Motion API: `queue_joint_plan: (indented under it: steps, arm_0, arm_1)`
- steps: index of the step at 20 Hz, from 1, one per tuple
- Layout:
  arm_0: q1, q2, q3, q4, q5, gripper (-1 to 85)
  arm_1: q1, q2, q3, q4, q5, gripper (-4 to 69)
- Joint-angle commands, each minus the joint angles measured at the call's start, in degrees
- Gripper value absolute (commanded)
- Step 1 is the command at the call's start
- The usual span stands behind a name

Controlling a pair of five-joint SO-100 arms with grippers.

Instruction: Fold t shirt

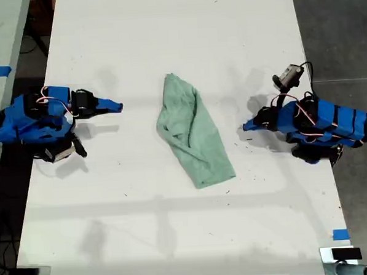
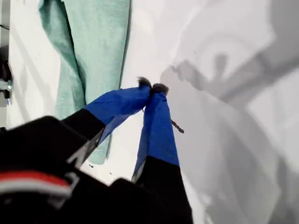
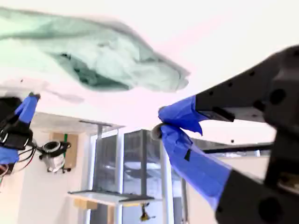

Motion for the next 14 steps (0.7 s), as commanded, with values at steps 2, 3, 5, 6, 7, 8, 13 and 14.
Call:
queue_joint_plan:
  steps: [2, 3, 5, 6, 7, 8, 13, 14]
  arm_0:
    - [-1.3, 6.3, 8.6, 2.5, -2.5, -0.1]
    - [-2.7, 6.2, 9.2, 2.7, -2.4, -0.1]
    - [-2.0, 6.2, 9.0, 3.3, -2.8, -0.1]
    - [-1.7, 6.2, 9.0, 3.9, -3.3, -0.1]
    - [-1.8, 6.2, 9.0, 3.9, -3.3, -0.1]
    - [-2.0, 6.2, 9.0, 4.1, -3.3, -0.1]
    - [-2.1, 6.2, 9.0, 4.3, -3.3, -0.1]
    - [-2.1, 6.2, 9.0, 4.3, -3.3, -0.1]
  arm_1:
    - [0.6, 0.9, 3.1, -0.3, -0.1, 0.8]
    - [0.6, 0.9, 3.1, -0.3, -0.1, 0.8]
    - [0.6, 0.9, 3.1, -0.3, -0.1, 0.8]
    - [0.5, 0.9, 3.1, -0.3, -0.1, 0.8]
    - [0.6, 0.9, 3.1, -0.2, -0.1, 0.8]
    - [0.6, 0.9, 3.1, -0.2, 0.0, 0.8]
    - [0.7, 0.9, 3.1, -0.2, -0.1, 0.8]
    - [0.7, 0.9, 3.1, -0.2, -0.1, 0.8]
